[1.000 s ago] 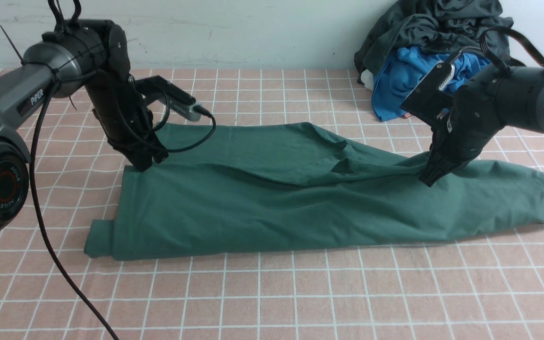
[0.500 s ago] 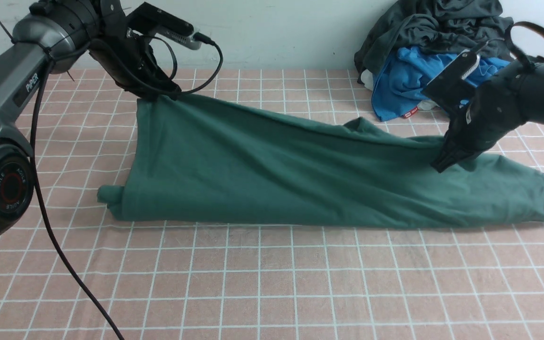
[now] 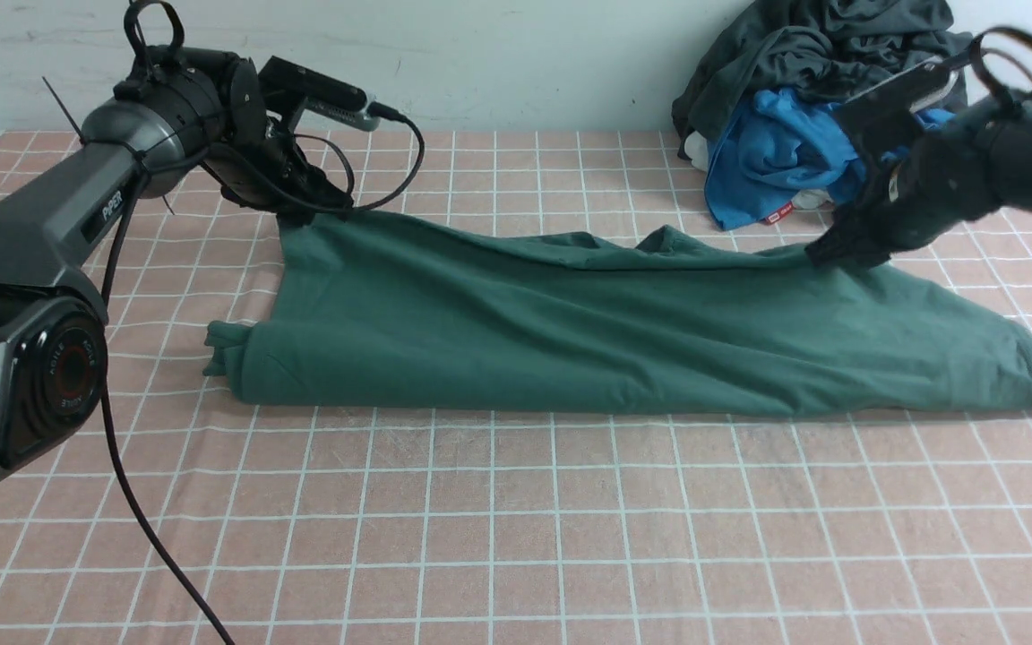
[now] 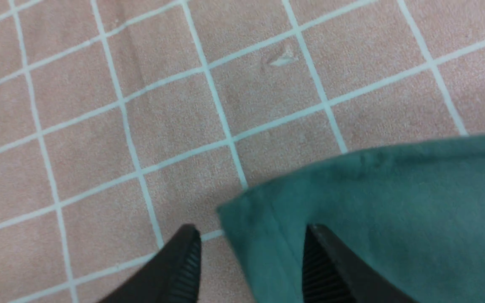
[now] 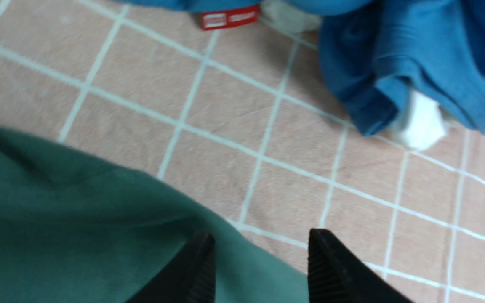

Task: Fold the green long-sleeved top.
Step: Use both arms to drag the lower edge of the fabric forward and fold it over the upper edge, then use the right arm to clamp the right edge of the fabric, then use the right arm to drag the right edge of the fabric to the left and folds it over the left edge

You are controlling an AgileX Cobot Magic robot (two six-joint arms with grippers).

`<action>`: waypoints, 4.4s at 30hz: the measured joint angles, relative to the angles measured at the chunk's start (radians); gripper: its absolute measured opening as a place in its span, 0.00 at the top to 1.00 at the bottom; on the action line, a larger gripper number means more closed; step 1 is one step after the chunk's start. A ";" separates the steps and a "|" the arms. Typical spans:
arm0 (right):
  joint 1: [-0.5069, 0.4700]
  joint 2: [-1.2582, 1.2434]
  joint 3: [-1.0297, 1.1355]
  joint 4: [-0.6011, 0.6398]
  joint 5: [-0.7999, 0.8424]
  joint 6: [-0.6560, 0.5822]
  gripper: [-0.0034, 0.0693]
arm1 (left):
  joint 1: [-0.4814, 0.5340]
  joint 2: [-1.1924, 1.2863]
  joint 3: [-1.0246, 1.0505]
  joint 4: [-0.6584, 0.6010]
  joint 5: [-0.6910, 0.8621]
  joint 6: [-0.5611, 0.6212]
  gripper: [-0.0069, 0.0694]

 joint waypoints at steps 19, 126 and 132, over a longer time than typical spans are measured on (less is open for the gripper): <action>0.087 0.299 -0.204 1.100 -0.033 -0.910 0.97 | -0.067 -0.126 -0.009 -0.318 0.439 0.179 0.87; 0.494 0.336 -0.476 0.764 0.293 -0.291 0.92 | -0.038 -1.696 1.739 -0.097 -0.093 -0.130 0.91; 0.560 0.321 -0.542 0.735 0.263 -0.334 0.97 | -0.038 -1.696 1.739 -0.098 -0.093 -0.130 0.91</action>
